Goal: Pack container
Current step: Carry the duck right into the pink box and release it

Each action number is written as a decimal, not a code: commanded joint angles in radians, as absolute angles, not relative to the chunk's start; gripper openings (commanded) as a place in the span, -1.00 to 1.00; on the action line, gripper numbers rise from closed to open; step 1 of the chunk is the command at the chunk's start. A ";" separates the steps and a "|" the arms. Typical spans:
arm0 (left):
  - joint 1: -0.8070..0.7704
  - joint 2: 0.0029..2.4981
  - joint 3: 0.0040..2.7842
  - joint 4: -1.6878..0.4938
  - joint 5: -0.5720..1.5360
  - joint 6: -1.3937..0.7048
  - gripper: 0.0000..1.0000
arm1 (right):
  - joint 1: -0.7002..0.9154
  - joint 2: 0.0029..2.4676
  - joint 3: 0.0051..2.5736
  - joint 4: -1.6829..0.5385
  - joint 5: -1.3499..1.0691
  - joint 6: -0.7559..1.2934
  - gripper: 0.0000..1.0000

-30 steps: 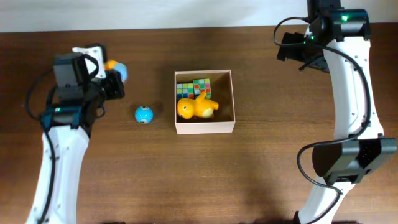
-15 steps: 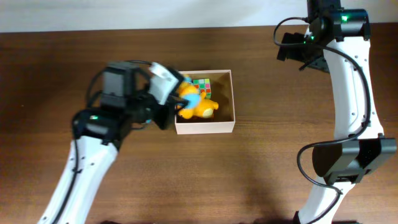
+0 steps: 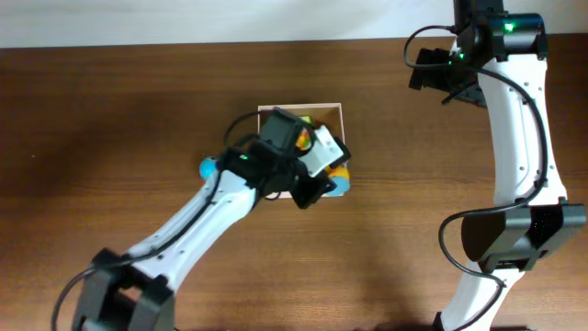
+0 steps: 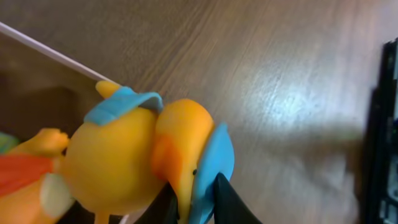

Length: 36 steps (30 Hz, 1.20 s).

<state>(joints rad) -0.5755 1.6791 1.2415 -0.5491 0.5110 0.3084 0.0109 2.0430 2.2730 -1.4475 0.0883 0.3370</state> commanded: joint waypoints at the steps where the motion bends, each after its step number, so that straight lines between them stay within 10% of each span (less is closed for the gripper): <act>1: -0.582 1.703 1.250 -0.515 0.469 0.327 -0.69 | 0.012 2.009 2.292 -1.448 0.090 0.346 0.98; 27: -0.582 1.752 1.260 -0.435 0.358 0.327 -0.72 | 0.012 2.009 2.292 -1.448 0.090 0.346 0.98; 31: -0.582 1.758 1.260 -0.434 0.358 0.327 0.45 | 0.012 2.009 2.292 -1.448 0.090 0.346 0.98; 36: -0.582 1.758 1.260 -0.430 0.358 0.327 0.99 | 0.012 2.009 2.292 -1.448 0.090 0.346 0.98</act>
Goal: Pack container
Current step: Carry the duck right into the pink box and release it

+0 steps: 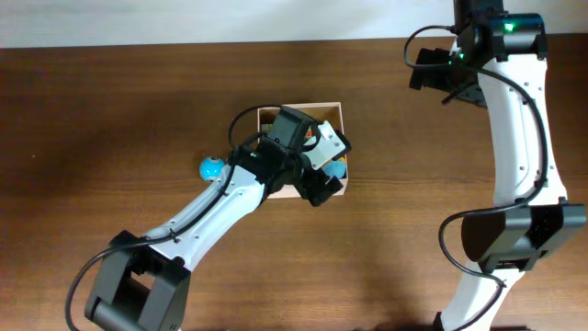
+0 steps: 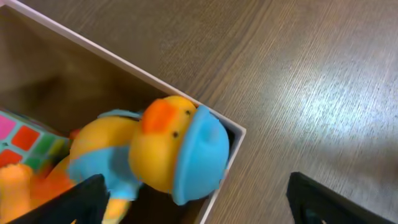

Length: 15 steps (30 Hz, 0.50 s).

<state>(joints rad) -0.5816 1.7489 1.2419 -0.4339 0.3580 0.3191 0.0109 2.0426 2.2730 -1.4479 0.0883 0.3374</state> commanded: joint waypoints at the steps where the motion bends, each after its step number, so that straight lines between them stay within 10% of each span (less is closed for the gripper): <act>1: -0.582 1.758 1.260 -0.426 0.358 0.327 1.00 | 0.012 2.009 2.292 -1.448 0.090 0.346 0.98; 15: -0.567 1.716 1.396 -0.416 0.227 0.226 0.99 | 0.012 2.009 2.292 -1.448 0.090 0.346 0.97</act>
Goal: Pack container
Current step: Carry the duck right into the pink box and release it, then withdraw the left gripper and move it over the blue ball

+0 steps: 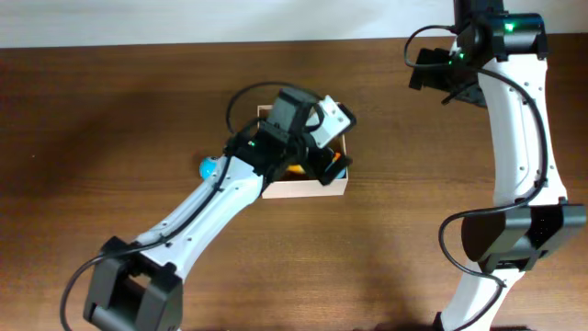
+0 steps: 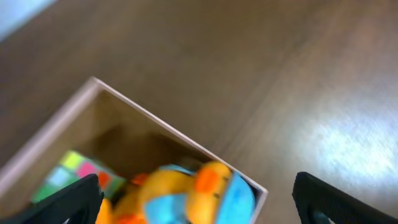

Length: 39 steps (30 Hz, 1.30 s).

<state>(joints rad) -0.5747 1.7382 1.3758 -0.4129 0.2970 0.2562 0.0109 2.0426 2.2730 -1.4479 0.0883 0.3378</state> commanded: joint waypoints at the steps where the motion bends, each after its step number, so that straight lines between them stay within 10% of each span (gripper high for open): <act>1: -0.567 1.722 1.395 -0.421 0.202 0.226 1.00 | 0.012 2.009 2.292 -1.448 0.090 0.346 0.97; 39: -0.568 1.983 1.399 -0.434 0.081 0.225 0.99 | 0.012 2.009 2.292 -1.448 0.090 0.346 0.98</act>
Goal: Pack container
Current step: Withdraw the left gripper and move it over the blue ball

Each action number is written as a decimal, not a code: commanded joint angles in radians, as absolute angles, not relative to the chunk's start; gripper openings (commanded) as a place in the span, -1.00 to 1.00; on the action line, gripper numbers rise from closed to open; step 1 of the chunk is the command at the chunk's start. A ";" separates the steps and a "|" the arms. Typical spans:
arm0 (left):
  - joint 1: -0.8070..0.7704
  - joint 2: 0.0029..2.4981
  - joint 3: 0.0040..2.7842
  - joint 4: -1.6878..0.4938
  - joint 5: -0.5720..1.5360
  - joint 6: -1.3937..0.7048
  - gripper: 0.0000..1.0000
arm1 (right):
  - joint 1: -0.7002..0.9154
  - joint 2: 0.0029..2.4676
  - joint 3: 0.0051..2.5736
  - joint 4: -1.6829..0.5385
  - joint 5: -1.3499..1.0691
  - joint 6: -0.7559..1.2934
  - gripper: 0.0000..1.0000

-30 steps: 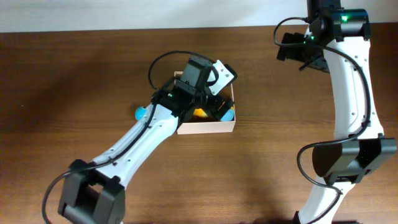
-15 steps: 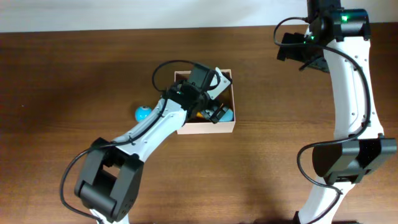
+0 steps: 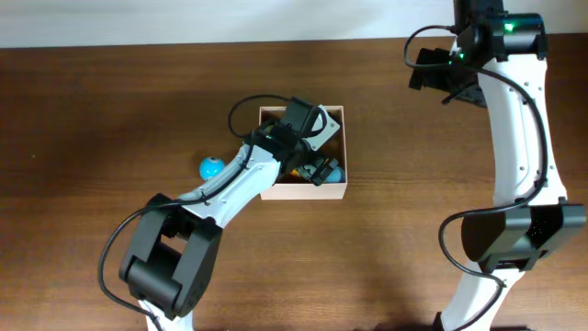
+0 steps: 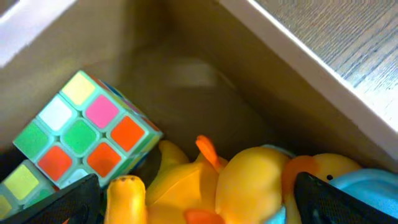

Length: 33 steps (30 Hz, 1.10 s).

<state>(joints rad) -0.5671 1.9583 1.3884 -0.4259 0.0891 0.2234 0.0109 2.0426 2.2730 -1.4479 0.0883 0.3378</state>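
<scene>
The open-topped box (image 3: 303, 191) sits mid-table with pale walls (image 4: 292, 74). Inside lie a yellow rubber duck with a blue cap (image 4: 261, 180), a Rubik's cube (image 4: 87, 130) and another yellow toy (image 4: 127, 199). My left gripper (image 3: 312, 162) is down inside the box, open (image 4: 199, 208), its black fingertips (image 4: 50, 202) wide apart on either side of the duck and holding nothing. My right gripper (image 3: 430, 75) hangs far off at the back right; its jaws are too small and dark to read.
A small blue ball (image 3: 211, 167) lies on the brown table just left of the box. The right arm's base (image 3: 510, 241) stands at the right front. The table's back edge meets a white wall.
My left gripper, which looked down at the box from higher up, is now low inside it, still open, with the duck and cube close below the camera.
At first my left gripper was shut on the duck's blue cap at the box's corner. Then it stood open and the duck lay in the box corner. It was then higher above the box, and now sits down inside it. The right arm stayed still.
</scene>
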 commanded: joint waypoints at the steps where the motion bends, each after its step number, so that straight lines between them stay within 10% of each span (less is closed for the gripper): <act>1: -0.568 1.980 1.400 -0.435 0.081 0.224 0.99 | 0.012 2.009 2.292 -1.448 0.090 0.346 0.97; 33: -0.265 1.575 1.368 -0.918 -0.146 -0.287 0.99 | 0.012 2.009 2.292 -1.448 0.090 0.346 0.97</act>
